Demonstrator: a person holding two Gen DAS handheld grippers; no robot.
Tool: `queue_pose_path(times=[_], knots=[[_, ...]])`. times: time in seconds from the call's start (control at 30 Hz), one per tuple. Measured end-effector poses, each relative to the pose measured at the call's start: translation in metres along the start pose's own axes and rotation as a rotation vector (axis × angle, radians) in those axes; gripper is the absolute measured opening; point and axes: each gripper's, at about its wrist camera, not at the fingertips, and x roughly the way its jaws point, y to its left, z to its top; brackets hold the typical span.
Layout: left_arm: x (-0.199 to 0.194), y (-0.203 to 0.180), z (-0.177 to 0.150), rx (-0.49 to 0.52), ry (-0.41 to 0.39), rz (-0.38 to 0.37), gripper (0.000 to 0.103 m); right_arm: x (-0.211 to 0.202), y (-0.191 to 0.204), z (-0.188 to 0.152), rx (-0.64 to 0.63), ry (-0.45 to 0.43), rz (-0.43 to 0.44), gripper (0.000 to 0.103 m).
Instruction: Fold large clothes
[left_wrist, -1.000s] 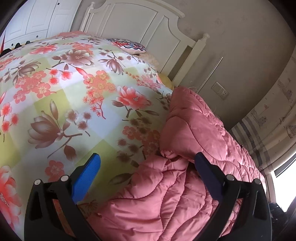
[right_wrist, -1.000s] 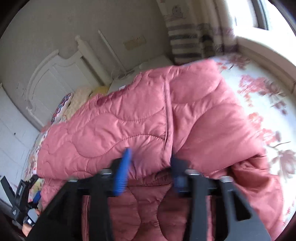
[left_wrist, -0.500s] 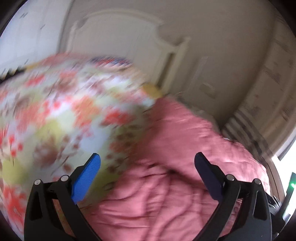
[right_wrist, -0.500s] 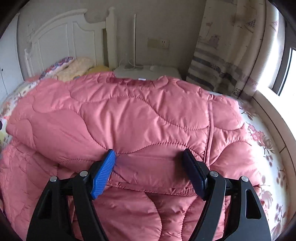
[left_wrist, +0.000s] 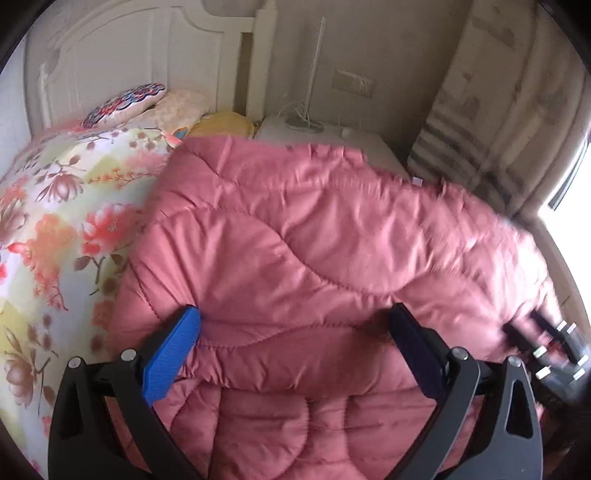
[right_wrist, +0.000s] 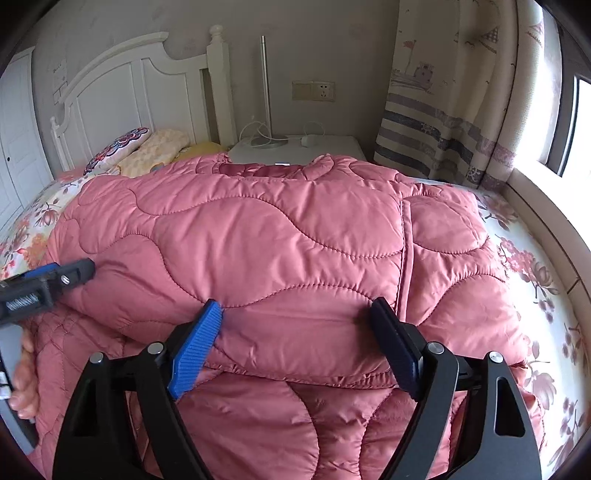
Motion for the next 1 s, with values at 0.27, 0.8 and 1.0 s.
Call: queue_pose_path(times=[0.27, 0.8, 1.0], knots=[[0.031, 0.000, 0.045, 0.011, 0.070, 0.000, 0.101, 0.000, -0.005, 0.001, 0.020, 0.000, 0.021, 0.080], [0.103, 0.028, 0.118, -0.002, 0.210, -0.009, 0.101, 0.001, -0.016, 0.001, 0.055, 0.008, 0.059, 0.081], [0.088, 0.035, 0.123, -0.036, 0.122, -0.050, 0.101, 0.003, -0.019, 0.000, 0.070, 0.013, 0.073, 0.081]])
